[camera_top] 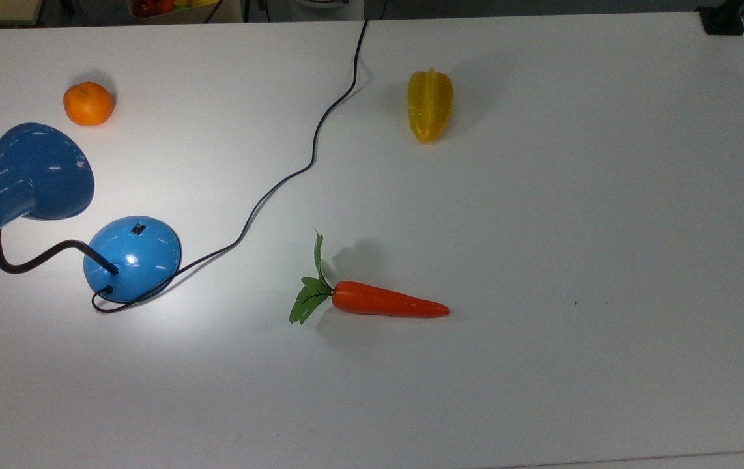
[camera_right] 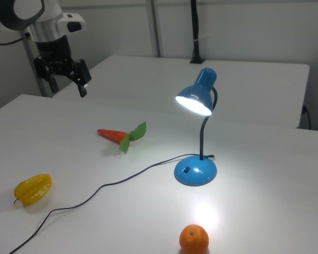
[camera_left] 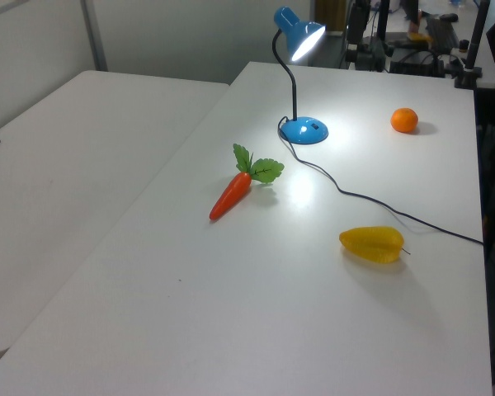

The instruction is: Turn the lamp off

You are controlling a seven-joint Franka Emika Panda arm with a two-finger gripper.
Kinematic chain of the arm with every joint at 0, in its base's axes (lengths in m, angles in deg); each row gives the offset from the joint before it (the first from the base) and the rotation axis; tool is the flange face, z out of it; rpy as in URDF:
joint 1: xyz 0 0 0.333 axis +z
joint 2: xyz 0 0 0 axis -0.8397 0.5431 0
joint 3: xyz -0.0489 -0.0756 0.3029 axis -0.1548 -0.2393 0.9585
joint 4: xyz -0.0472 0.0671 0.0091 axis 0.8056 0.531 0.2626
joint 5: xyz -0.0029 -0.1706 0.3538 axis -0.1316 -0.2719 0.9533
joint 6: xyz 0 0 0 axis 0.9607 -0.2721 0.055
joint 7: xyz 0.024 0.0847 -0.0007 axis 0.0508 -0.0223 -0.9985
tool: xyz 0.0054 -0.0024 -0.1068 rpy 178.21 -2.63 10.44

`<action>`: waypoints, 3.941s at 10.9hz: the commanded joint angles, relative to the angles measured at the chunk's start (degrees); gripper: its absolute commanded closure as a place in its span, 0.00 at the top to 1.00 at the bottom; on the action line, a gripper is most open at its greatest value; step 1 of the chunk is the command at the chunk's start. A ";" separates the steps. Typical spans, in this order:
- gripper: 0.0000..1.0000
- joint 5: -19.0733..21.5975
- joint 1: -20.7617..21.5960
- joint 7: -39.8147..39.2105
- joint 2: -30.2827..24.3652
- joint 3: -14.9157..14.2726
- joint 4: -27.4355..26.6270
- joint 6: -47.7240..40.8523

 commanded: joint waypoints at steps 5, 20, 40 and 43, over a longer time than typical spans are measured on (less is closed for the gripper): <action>1.00 0.99 1.21 -1.44 -0.35 -1.31 0.13 -0.97; 0.15 1.52 1.21 -1.44 -0.17 -1.22 -0.14 0.87; 0.00 2.40 -4.32 -8.03 6.07 -10.89 -10.14 28.37; 0.00 0.38 -4.50 -8.04 8.78 -11.42 -12.70 32.42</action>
